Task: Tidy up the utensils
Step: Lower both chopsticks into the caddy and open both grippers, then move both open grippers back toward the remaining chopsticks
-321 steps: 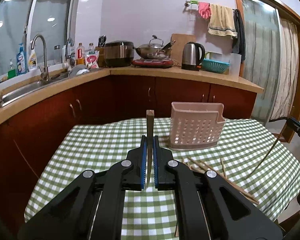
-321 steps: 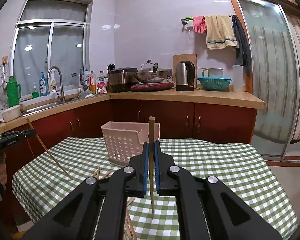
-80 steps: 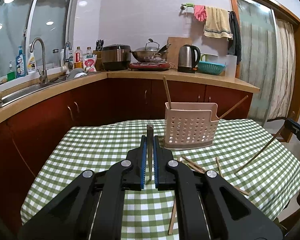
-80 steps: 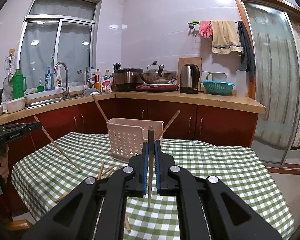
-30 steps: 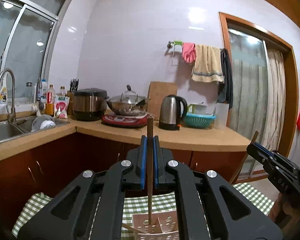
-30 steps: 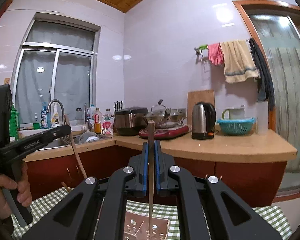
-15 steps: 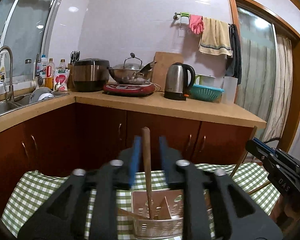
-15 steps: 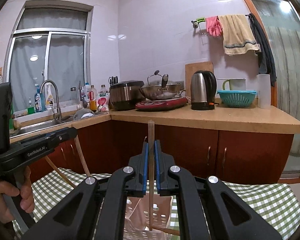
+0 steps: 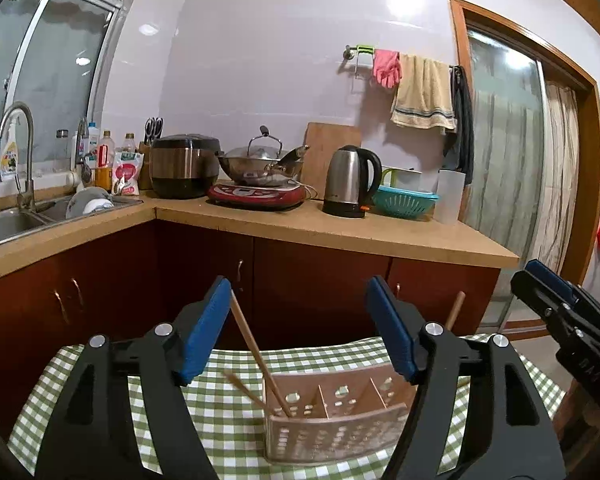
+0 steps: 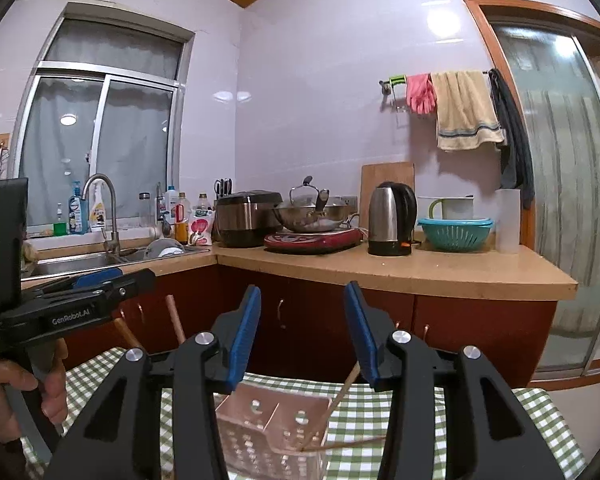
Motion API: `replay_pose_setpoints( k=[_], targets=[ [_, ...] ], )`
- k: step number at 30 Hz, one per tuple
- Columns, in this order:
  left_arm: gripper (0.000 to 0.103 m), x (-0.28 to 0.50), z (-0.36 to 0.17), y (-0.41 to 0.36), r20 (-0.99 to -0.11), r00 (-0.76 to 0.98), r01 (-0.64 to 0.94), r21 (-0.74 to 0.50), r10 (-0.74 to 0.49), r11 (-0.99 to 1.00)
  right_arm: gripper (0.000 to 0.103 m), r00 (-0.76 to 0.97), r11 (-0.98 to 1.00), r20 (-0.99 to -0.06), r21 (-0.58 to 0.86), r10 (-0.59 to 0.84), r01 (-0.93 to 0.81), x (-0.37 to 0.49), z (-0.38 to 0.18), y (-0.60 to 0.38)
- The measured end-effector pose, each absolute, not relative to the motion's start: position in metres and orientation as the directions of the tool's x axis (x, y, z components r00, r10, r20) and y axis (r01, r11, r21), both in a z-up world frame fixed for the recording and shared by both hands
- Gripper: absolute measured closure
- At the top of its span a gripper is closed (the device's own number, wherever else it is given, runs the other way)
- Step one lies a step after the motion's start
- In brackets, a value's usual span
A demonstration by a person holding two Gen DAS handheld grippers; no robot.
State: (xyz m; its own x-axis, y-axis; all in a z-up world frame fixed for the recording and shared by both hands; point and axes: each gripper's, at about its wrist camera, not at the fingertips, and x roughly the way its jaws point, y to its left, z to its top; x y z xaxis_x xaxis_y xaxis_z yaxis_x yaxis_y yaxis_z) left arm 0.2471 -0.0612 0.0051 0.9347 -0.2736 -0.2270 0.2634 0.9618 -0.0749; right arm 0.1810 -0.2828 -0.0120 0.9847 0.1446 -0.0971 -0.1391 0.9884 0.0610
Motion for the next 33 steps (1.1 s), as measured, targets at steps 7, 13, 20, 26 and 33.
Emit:
replay_pose_setpoints(
  k=[7, 13, 20, 26, 33],
  targets=[
    [0.034, 0.193, -0.008, -0.057, -0.236, 0.935, 0.263, -0.032, -0.263, 0.964, 0.059, 0.979, 0.987, -0.131, 0.052, 0.156, -0.151, 0.13, -0.032, -0.283],
    [0.034, 0.159, -0.043, -0.042, -0.298, 0.925, 0.23, -0.05, -0.234, 0.972, 0.059, 0.967, 0.984, -0.187, 0.063, 0.173, -0.164, 0.092, -0.073, -0.284],
    [0.034, 0.125, -0.097, -0.026, -0.391, 0.905, 0.172, -0.029, -0.169, 0.985, 0.06, 0.936, 0.98, -0.289, 0.076, 0.2, -0.186, 0.064, -0.126, -0.283],
    [0.034, 0.097, -0.135, -0.016, -0.456, 0.88, 0.145, -0.016, -0.136, 0.989, 0.062, 0.89, 0.97, -0.386, 0.098, 0.241, -0.22, 0.051, -0.169, -0.277],
    [0.035, 0.08, -0.17, -0.005, -0.54, 0.833, 0.123, -0.035, -0.122, 0.992, 0.071, 0.831, 0.958, -0.478, 0.11, 0.284, -0.265, 0.048, -0.199, -0.267]
  ],
)
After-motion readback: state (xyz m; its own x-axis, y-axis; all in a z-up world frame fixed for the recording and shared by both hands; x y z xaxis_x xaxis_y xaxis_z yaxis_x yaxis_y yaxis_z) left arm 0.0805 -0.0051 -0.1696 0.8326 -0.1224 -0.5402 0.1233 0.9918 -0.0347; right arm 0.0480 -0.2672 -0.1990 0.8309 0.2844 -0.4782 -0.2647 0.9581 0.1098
